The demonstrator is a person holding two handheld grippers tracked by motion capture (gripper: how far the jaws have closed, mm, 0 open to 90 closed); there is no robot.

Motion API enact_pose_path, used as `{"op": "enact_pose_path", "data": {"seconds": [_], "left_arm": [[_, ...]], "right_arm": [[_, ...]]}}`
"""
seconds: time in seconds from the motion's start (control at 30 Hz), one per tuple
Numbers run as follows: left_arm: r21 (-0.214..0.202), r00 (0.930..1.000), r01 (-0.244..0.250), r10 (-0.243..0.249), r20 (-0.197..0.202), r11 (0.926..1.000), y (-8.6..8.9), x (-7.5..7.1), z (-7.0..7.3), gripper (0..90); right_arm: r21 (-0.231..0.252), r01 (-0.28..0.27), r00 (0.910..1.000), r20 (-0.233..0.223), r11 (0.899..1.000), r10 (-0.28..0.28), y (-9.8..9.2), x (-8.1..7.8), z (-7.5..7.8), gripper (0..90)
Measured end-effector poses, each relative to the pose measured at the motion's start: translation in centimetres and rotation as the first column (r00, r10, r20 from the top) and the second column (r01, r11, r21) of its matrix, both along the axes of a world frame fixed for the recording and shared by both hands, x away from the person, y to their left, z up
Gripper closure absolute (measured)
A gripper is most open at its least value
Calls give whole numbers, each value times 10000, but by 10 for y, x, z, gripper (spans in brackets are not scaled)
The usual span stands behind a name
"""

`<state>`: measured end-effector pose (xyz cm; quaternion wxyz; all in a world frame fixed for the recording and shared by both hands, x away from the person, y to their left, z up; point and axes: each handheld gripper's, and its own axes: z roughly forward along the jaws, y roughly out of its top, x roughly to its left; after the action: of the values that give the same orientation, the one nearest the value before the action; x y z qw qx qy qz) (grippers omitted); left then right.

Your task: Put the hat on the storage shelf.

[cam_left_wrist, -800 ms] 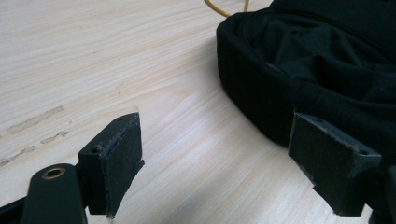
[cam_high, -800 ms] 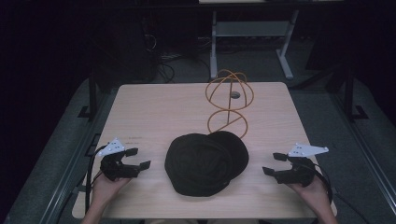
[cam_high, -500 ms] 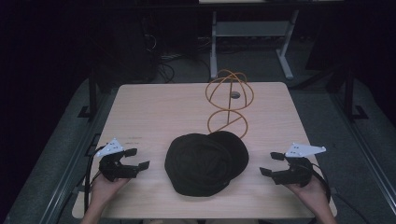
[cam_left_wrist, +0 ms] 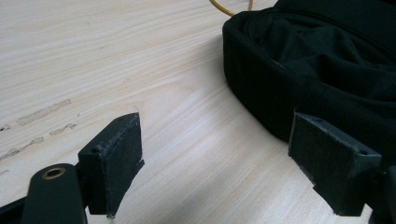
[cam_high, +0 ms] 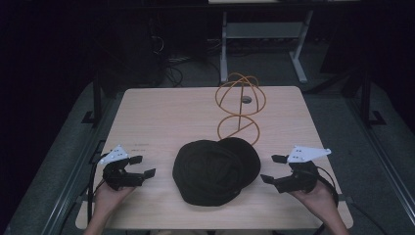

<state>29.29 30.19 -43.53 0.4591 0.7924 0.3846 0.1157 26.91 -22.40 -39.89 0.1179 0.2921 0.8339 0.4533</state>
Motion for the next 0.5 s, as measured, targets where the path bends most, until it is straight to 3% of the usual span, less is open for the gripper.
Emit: {"op": "enact_pose_path", "data": {"seconds": [0.5], "left_arm": [[-12, 10000, 10, -10, 29, 10000, 0, 0, 0, 172]], "right_arm": [[-485, -1277, 9918, 16, 9906, 1279, 47, -1, 9, 205]]}}
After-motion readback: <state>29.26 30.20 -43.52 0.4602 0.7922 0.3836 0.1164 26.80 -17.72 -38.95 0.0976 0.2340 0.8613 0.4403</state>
